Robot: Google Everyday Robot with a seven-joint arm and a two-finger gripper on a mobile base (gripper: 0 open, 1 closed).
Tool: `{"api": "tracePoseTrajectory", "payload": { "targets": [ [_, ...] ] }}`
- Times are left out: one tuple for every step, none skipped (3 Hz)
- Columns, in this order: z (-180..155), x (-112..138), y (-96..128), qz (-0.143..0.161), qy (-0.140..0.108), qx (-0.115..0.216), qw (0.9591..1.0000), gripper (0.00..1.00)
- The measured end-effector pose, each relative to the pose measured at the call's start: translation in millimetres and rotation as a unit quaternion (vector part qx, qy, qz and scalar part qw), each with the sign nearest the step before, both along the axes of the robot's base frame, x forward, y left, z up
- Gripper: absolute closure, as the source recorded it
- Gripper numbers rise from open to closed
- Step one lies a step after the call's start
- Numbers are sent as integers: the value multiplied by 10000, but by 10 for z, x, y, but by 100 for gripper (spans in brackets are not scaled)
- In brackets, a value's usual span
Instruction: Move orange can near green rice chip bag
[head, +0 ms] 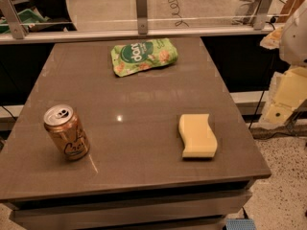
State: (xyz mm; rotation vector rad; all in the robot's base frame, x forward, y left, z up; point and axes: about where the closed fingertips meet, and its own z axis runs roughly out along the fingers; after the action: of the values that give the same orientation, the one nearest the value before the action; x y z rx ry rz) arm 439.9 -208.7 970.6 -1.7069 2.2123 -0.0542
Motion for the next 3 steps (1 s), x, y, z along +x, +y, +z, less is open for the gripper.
{"api": "tracePoseTrajectory", "payload": {
  "targets": [
    [-95,31,238,119,2,448,9989,0],
    [-250,24,555,344,50,980,9946,0],
    [-422,-1,858,573,159,1542,9862,0]
  ]
}}
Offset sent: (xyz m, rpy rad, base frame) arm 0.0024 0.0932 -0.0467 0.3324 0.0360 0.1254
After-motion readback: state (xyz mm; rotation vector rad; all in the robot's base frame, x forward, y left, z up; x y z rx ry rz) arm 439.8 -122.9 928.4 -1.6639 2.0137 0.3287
